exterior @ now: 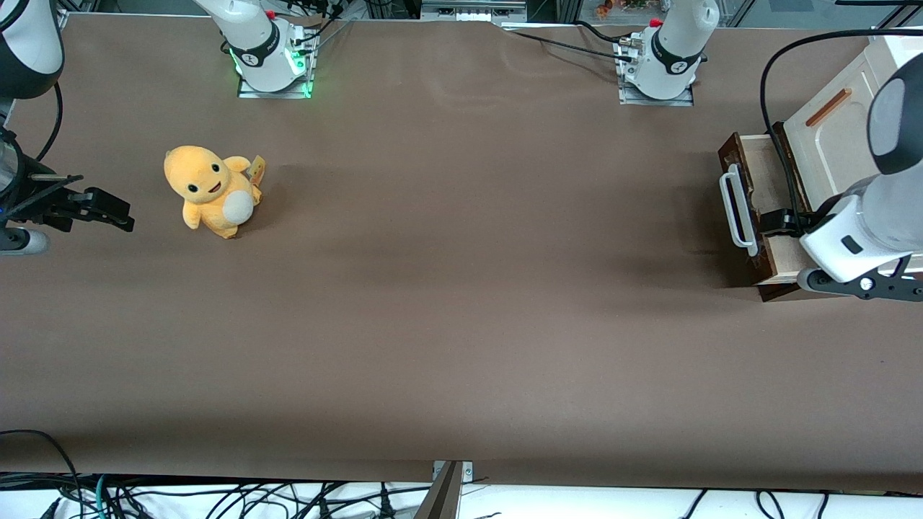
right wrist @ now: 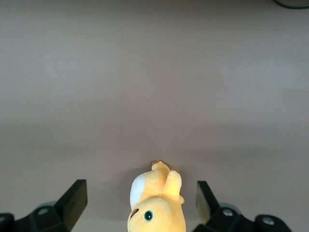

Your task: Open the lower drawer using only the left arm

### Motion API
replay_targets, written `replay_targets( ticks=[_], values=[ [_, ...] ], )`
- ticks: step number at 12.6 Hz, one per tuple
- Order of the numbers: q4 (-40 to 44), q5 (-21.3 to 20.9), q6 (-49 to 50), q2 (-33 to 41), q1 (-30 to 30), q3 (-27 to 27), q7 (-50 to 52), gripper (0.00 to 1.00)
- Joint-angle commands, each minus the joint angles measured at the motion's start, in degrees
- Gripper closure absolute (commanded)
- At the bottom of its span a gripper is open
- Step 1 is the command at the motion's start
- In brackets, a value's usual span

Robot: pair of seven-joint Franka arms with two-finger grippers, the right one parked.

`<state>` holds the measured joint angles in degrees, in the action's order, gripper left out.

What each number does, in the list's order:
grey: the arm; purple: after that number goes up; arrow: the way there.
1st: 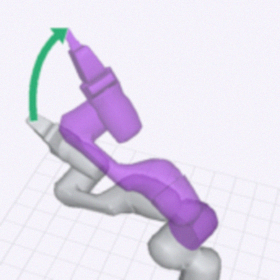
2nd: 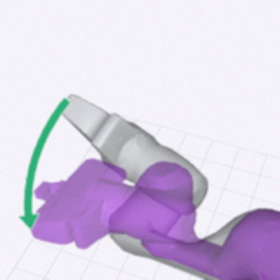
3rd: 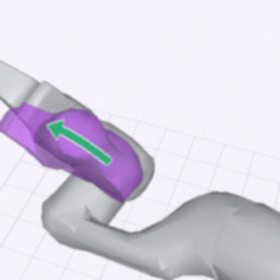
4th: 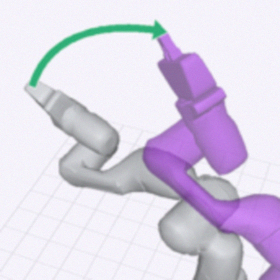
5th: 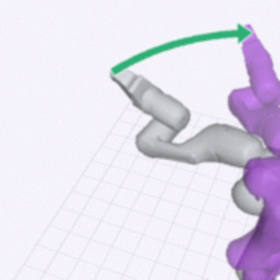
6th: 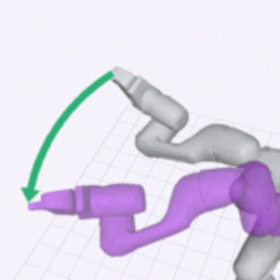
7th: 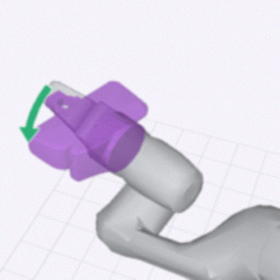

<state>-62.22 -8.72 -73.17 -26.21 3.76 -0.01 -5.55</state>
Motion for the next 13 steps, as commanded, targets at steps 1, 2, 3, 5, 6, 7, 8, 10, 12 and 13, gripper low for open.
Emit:
replay_targets(
  ticks=[1,2,3,5,6,7,8,10,12,13],
  values=[
    [-6.7,5.4,-4.3,4.4,-0.1,3.7,-5.2,0.0],
    [-7.6,7.5,-5.4,4.7,-0.1,4.8,-5.1,0.0],
    [-8.4,8.7,-6.4,4.8,-0.1,5.2,-5.1,0.0],
    [-10.6,10.1,-11.1,5.4,-0.2,5.4,-4.8,0.0],
    [-11.8,10.1,-12.9,5.6,-0.2,5.4,-4.8,0.0],
    [-12.8,10.2,-14.1,5.6,-0.2,5.4,-4.9,0.0],
    [-13.7,10.3,-15.2,5.7,-0.1,5.4,-5.0,0.0],
    [-14.5,12.3,-17.3,5.8,-0.2,5.8,-5.4,0.0],
    [-14.5,12.5,-18.0,5.8,-0.2,6.5,-5.6,0.0],
    [-14.5,12.4,-18.0,5.8,-0.2,6.5,-5.8,0.0]
  ],
)
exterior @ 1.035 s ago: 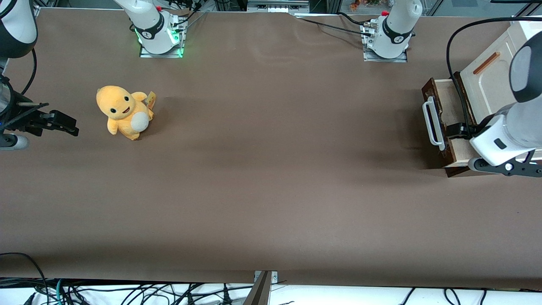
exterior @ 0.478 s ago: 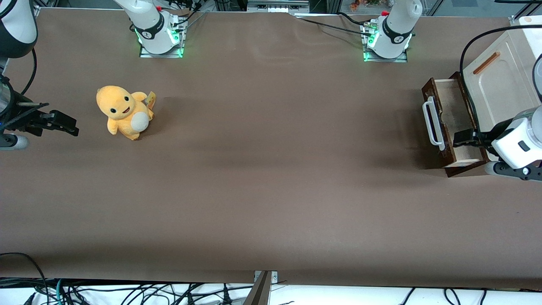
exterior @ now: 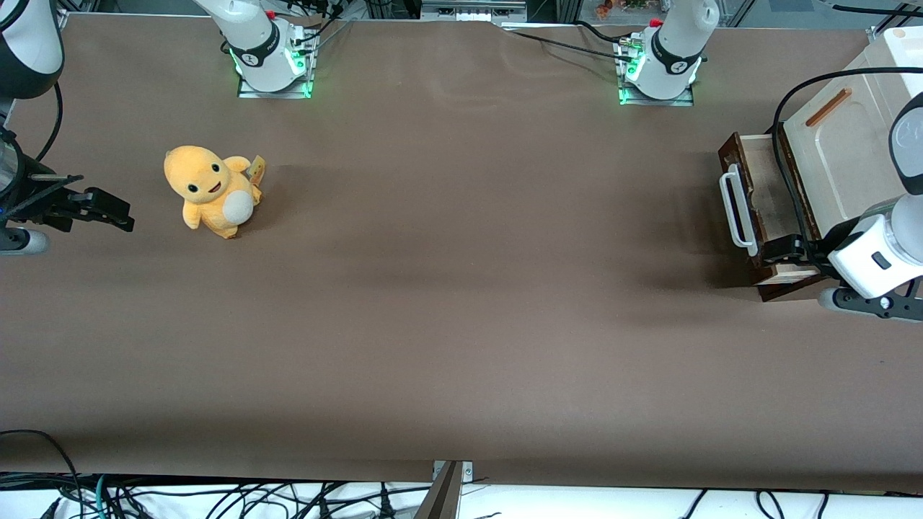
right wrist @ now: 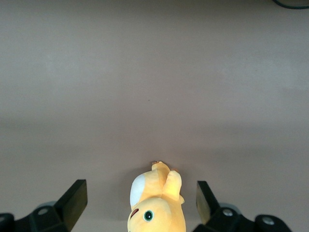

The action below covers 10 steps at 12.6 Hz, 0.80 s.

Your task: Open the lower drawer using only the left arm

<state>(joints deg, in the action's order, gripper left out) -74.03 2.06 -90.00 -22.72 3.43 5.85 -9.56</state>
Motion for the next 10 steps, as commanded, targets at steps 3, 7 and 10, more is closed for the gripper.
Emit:
replay_targets(
  ticks=[3,7,10],
  values=[
    [-2.1,1.1,-1.1,1.8,0.3,0.6,-1.6,0.0],
    [-1.8,1.1,-1.1,1.7,0.2,0.7,-1.6,0.0],
    [-1.7,1.0,-1.1,1.7,-0.1,0.9,-1.6,0.0]
  ],
)
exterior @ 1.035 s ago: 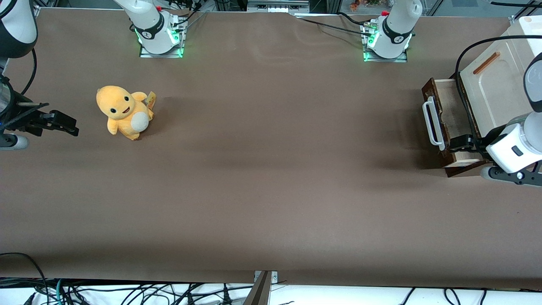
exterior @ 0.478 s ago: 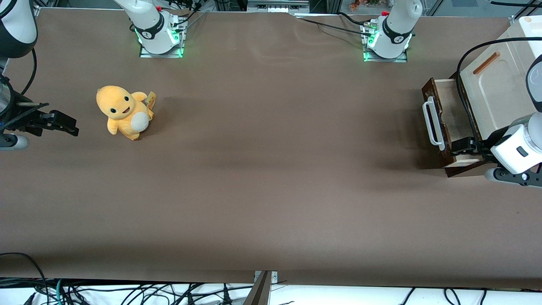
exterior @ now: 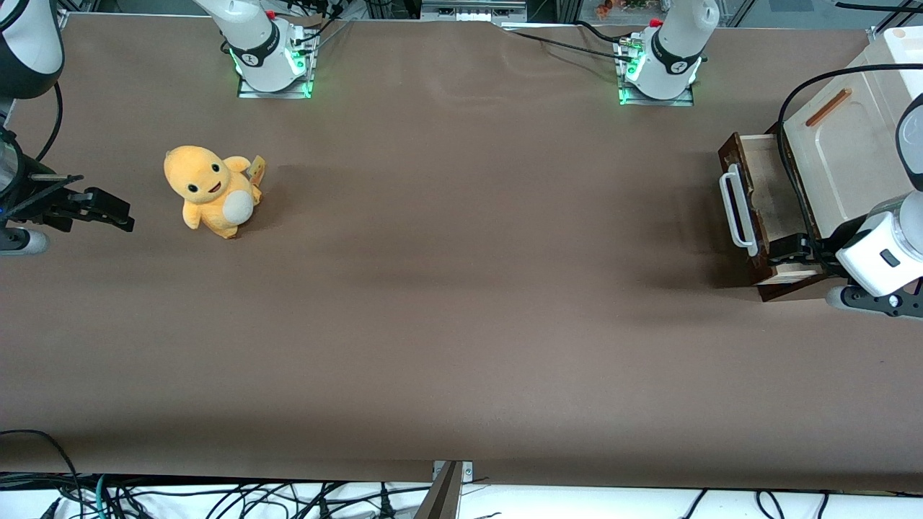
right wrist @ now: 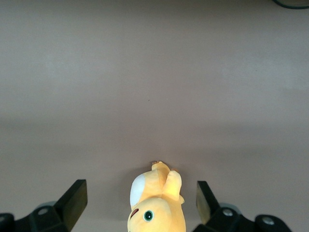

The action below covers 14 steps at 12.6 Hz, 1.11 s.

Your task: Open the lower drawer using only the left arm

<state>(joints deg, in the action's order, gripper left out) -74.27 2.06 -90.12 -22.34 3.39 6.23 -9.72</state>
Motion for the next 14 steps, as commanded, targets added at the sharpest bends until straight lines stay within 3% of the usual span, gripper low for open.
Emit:
replay_targets(
  ticks=[1,14],
  values=[
    [-1.5,1.0,-0.9,1.3,-0.1,0.6,-1.4,0.0],
    [-1.2,1.1,-0.8,1.3,-0.2,0.5,-0.5,0.0]
  ],
)
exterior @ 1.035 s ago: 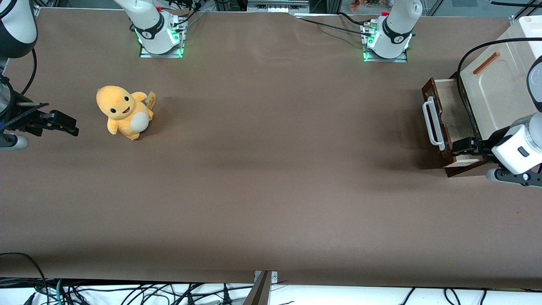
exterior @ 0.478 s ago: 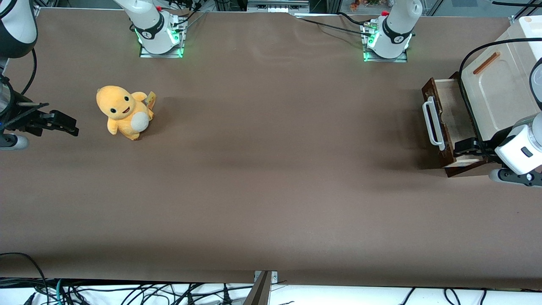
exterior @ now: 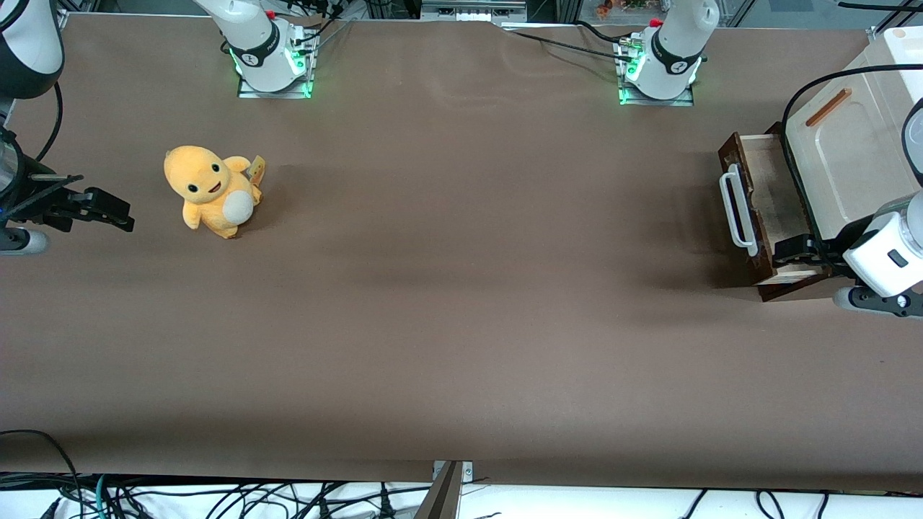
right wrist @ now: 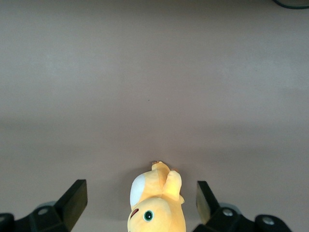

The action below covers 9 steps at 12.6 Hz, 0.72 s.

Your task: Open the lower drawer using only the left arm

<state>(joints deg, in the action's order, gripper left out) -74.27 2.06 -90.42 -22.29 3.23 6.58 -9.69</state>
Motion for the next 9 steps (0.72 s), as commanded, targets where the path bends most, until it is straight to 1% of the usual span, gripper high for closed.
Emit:
replay_targets(
  ticks=[1,9],
  values=[
    [-1.2,1.2,-0.5,1.3,0.0,0.2,-0.4,0.0],
    [-1.2,1.0,-0.5,1.3,0.2,0.1,1.3,0.0]
  ],
)
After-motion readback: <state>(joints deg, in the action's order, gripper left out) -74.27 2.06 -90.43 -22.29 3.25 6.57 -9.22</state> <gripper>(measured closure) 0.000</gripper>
